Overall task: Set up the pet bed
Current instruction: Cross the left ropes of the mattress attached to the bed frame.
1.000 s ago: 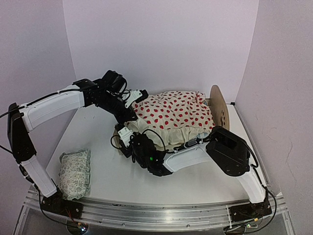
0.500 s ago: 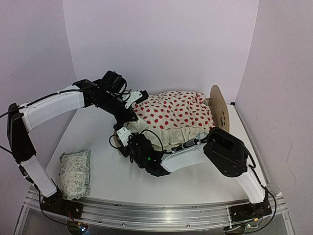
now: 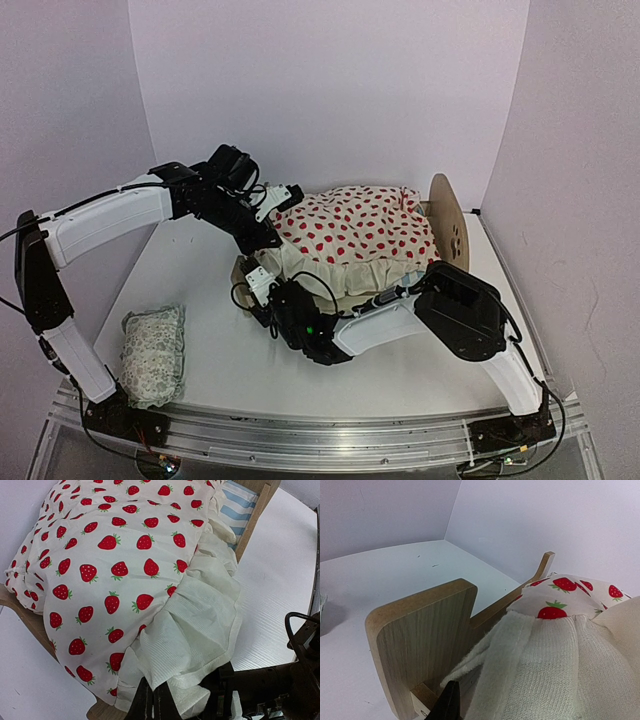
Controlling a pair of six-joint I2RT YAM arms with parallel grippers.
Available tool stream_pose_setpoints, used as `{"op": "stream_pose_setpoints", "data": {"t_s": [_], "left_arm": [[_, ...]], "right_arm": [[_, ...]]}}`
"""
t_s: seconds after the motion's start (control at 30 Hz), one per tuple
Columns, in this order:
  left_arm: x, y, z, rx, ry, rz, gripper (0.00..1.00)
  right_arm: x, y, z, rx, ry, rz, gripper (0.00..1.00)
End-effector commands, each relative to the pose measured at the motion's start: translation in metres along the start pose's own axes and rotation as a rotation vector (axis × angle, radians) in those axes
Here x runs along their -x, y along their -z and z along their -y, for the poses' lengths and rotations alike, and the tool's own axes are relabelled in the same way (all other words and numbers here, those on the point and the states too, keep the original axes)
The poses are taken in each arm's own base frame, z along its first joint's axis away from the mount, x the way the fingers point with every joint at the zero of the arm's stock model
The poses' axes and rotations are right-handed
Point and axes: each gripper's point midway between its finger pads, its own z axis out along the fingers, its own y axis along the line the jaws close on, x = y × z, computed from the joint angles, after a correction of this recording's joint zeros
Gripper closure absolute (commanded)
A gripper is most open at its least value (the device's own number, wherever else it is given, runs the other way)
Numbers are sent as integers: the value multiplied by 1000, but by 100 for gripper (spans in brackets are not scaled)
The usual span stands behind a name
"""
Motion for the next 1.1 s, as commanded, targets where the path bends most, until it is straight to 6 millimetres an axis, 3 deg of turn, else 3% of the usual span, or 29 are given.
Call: {"op": "stream_pose_setpoints", "data": {"t_s": [0.0,0.43,0.67,0.9,1.07], "left_arm": [[22,24,1,16,-27,81,100],[23,23,1,9,-22,77,100],[25,24,1,6,-24,80,100],[26,24,1,4,-22,79,100],[27,23,1,4,-20,79,100]], "right_arm": [[34,-2,13,-29,-86,72,77],[36,-12,8,-27,-106,82,75],[28,-12,8,-31,-118,69,75],[24,-11,10,-46,-139,57,68],[19,-12,8,-34,-150,48,70]]}}
